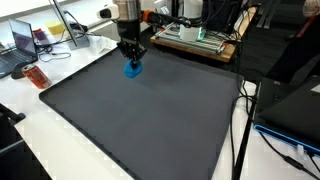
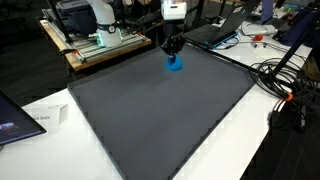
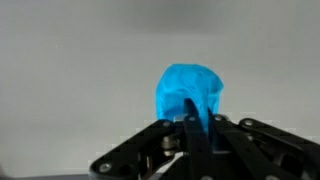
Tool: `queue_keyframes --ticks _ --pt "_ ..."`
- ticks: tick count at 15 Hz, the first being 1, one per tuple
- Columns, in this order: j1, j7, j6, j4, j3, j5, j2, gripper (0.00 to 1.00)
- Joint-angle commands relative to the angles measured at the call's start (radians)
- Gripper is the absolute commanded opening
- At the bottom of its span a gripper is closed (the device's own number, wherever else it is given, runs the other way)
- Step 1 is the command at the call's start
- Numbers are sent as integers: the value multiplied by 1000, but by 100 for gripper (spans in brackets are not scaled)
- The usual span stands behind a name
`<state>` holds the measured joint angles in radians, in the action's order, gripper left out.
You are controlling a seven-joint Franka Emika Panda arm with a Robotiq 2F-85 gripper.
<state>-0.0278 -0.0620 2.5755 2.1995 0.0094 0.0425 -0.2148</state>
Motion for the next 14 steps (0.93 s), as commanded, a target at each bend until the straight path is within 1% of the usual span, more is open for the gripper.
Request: queue_keyframes --ticks 1,6,10,14 --pt "-1 -7 77 114 5 -19 149 2" --pt "-7 12 224 206 17 -25 278 2" --pt "-23 32 410 284 29 -53 352 2" --pt "-55 36 547 357 17 -67 409 2"
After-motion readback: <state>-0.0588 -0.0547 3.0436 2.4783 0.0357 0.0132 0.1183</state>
